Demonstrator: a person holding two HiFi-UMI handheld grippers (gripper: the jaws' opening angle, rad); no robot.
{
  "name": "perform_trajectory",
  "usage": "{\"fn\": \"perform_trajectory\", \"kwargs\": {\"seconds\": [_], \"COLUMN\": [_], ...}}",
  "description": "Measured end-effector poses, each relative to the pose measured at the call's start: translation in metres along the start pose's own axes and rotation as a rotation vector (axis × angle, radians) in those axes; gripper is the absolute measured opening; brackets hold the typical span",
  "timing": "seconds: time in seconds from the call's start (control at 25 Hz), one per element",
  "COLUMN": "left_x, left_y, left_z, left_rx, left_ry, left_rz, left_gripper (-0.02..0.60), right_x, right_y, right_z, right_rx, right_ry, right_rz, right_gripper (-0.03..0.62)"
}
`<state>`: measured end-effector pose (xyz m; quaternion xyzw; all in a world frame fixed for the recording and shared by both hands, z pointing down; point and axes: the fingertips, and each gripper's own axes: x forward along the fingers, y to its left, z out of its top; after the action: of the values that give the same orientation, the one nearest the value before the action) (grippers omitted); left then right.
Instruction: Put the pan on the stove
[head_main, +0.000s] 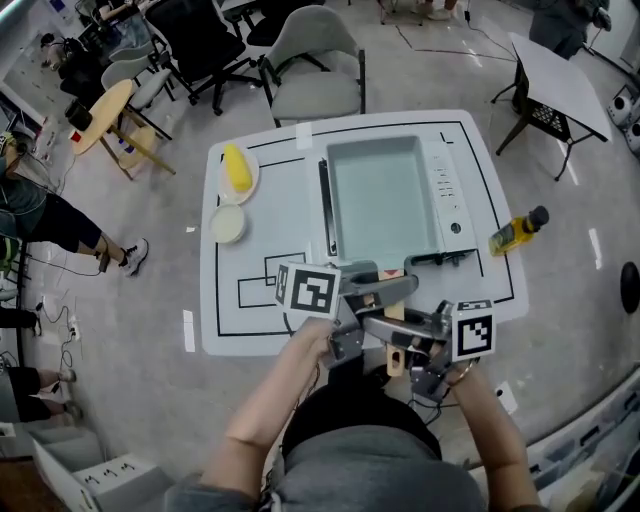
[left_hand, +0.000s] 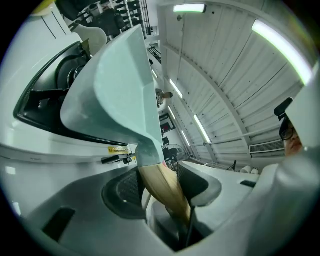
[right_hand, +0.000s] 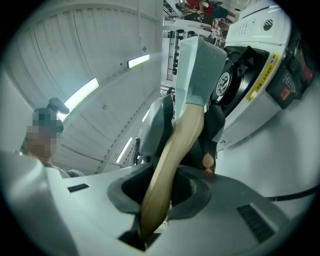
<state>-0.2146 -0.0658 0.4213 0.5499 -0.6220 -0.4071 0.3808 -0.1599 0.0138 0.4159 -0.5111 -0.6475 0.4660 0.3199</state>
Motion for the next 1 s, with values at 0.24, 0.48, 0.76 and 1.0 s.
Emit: {"fn": "perform_trajectory", "kwargs": {"seconds": [0.24, 0.48, 0.76, 1.0], "left_x": [0.002, 0.004, 0.006, 0.007], "left_y": [0.014, 0.023, 0.033, 0.038], "left_z": [0.011, 0.016, 0.021, 0.028], "left_rx": [-0.041, -0.083, -0.117, -0.146], "left_ry": [-0.018, -0.030, -0.036, -0.044], "left_rz": [0.011, 0.027, 0.043, 0.039], "left_gripper": [0.187, 0.187, 0.187, 0.187], "right_x": [0.002, 0.003, 0.003, 0.005], "right_y": [-0.012, -0.017, -0.024, -0.027], "right_z": [0.010, 0.017, 0.023, 0.031], "right_rx": [0.034, 0.063, 0.090, 0.115], "right_ry": [0.014, 0.015, 0.016, 0.013], "right_rz": [-0.009, -0.009, -0.004, 0.003], "right_gripper": [0.087, 0.089, 0.092, 0.095]}}
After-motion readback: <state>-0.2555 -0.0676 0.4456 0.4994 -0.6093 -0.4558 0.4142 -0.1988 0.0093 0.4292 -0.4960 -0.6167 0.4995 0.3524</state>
